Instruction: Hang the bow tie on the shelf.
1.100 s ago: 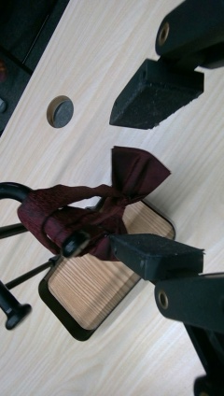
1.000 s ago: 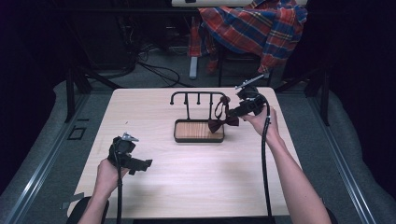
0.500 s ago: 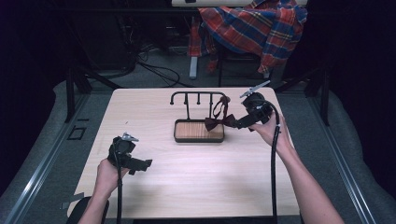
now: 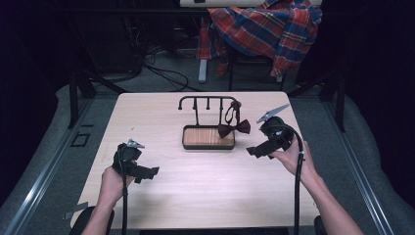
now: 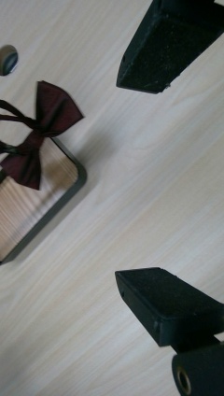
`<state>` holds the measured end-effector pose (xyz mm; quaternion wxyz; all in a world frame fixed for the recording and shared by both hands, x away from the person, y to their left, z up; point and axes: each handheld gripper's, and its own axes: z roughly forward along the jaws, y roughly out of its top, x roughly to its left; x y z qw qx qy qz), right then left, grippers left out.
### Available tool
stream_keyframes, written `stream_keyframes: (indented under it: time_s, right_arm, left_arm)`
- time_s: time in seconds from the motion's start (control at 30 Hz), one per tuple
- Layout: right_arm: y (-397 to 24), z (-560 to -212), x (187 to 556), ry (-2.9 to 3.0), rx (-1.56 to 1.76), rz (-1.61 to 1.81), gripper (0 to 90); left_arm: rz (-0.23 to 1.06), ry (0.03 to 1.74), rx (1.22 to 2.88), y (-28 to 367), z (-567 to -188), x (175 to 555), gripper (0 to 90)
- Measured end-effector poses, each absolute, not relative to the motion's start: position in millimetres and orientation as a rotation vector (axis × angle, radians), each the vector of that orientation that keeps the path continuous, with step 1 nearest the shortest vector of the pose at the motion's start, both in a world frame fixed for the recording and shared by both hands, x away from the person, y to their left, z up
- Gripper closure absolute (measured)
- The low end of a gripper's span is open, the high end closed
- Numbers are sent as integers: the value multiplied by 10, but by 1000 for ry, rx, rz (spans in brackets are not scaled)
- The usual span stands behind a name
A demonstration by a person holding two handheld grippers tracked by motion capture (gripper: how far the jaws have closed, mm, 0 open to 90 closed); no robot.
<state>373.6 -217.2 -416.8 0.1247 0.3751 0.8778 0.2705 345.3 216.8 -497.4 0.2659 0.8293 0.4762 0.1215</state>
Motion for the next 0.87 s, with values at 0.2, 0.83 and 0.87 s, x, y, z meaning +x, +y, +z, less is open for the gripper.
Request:
stream_keyframes:
  time_s: [0.2,0.83,0.87]
  right_arm:
    - [-2276,-4381,3533,2586,1127,740,59]
    - [-2442,-4910,3251,2634,1105,553,21]
    - [-2443,-4913,3259,2633,1101,561,21]
  left_arm:
    - [326,1289,2237,2186,-4967,3445,2]
    - [350,1274,2272,2152,-4970,3452,2]
    - [350,1273,2271,2152,-4971,3454,2]
